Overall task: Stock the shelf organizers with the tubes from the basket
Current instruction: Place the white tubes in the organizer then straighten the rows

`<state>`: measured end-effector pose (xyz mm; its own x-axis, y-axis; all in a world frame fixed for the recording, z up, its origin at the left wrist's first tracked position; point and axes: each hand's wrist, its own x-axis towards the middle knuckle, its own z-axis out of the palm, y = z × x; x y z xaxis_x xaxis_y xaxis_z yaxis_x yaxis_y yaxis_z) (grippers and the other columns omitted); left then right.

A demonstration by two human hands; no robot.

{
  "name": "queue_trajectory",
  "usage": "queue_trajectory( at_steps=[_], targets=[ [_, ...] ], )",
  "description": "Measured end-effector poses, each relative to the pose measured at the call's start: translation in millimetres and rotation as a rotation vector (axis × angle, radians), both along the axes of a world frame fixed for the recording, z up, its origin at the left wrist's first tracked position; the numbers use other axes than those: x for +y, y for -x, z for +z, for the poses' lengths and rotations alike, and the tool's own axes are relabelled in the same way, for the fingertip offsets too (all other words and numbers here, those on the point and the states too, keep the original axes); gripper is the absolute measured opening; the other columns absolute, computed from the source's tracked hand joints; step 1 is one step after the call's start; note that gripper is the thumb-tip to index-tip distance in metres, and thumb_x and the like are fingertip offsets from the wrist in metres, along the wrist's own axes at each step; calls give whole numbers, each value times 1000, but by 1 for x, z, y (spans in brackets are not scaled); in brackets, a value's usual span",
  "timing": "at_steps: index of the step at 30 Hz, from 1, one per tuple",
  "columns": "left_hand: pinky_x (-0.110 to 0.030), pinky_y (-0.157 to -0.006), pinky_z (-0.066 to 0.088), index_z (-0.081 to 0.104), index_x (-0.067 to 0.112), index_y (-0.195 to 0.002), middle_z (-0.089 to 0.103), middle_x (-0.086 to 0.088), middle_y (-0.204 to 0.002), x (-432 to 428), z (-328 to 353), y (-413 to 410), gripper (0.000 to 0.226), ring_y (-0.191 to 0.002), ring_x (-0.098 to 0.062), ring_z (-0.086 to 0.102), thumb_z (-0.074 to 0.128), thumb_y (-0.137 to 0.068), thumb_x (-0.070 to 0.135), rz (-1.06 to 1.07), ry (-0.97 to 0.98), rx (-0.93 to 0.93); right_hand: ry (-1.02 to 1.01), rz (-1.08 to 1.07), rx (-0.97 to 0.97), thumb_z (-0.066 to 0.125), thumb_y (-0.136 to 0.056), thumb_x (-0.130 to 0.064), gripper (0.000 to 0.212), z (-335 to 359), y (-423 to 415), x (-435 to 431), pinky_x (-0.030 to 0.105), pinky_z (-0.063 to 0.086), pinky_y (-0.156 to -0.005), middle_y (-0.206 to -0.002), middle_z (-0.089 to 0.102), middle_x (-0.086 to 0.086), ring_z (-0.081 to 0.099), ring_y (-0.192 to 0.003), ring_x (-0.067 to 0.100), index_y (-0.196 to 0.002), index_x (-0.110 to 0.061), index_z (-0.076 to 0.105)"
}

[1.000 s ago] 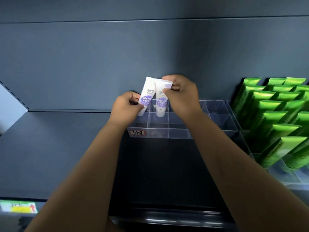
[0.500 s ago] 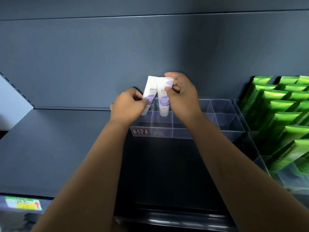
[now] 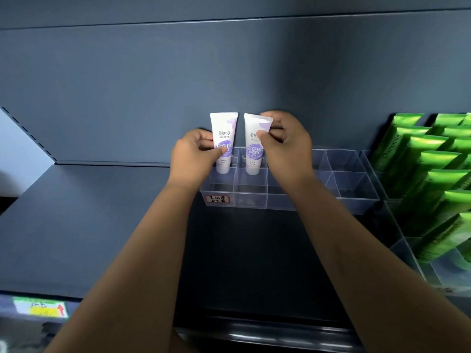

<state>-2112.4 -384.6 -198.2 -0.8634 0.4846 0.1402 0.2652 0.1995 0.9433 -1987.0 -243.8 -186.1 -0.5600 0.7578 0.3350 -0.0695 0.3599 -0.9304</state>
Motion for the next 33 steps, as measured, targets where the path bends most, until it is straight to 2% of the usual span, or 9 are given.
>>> queue_trajectory(
  at_steps=[3, 8, 11, 16, 20, 24, 28, 30, 33],
  targets=[
    [-43, -84, 62, 71, 13, -92, 77, 0, -91, 0, -1, -1, 14, -89, -20, 75, 81, -84, 7, 3, -30, -18, -53, -8, -30, 67, -93, -9, 27, 2, 1, -1, 24, 61, -82, -117, 67, -5, 69, -100, 6, -116, -25, 66],
    [-27, -76, 61, 75, 7, -94, 78, -3, -95, 1, -2, -4, 12, -88, -15, 75, 78, -85, 0, 4, -91, -50, -178, -49, -94, 66, -94, -9, 33, 7, -1, -2, 4, 50, -78, -117, 53, -5, 62, -92, 1, -121, -27, 65],
    [-19, -71, 57, 74, 10, -94, 78, -2, -91, 2, -3, -4, 14, -83, -11, 75, 78, -85, 0, 42, -123, -128, -200, -51, -113, 66, -94, -10, 34, 7, 0, 0, 4, 50, -78, -119, 53, -5, 61, -92, 2, -124, -26, 64],
    [-26, -80, 60, 72, 10, -95, 79, -4, -93, 0, -7, -1, 18, -88, -15, 76, 81, -83, 2, 82, -169, -182, -241, -67, -114, 66, -92, -9, 33, 5, 1, 4, 10, 51, -76, -114, 58, -4, 62, -90, 3, -120, -26, 62],
    [-23, -77, 61, 73, 7, -99, 77, -6, -98, 3, -7, -4, 17, -90, -15, 75, 80, -84, 2, 89, -167, -149, -347, -87, -155, 68, -92, -12, 27, 7, 2, 5, 15, 52, -80, -115, 56, -3, 62, -86, 7, -116, -23, 63],
    [-22, -74, 60, 73, 4, -102, 78, -4, -96, 5, -5, -5, 17, -87, -13, 76, 76, -87, -2, 66, -162, -173, -398, -79, -152, 66, -93, -14, 30, 5, 1, 4, 13, 48, -82, -114, 48, -8, 59, -83, 6, -120, -27, 64],
    [-18, -68, 57, 72, 6, -99, 78, -3, -93, 3, -4, -7, 15, -82, -9, 75, 73, -88, -4, 66, -170, -176, -384, -81, -169, 66, -93, -14, 32, 6, 1, 5, 8, 44, -79, -113, 49, -8, 57, -80, 4, -122, -28, 64],
    [-20, -72, 59, 72, 8, -98, 78, -2, -93, 1, -6, -5, 14, -84, -10, 75, 74, -88, -2, 79, -168, -174, -381, -88, -163, 66, -92, -13, 33, 6, 1, 5, 13, 47, -81, -114, 51, -5, 58, -82, 6, -122, -26, 63],
    [-31, -85, 61, 71, 12, -98, 78, -2, -97, -1, -10, 1, 14, -92, -14, 76, 75, -89, 2, 90, -180, -212, -385, -84, -158, 66, -92, -12, 35, 6, 0, 4, 18, 51, -85, -118, 53, -1, 60, -89, 10, -124, -24, 62]
  ],
)
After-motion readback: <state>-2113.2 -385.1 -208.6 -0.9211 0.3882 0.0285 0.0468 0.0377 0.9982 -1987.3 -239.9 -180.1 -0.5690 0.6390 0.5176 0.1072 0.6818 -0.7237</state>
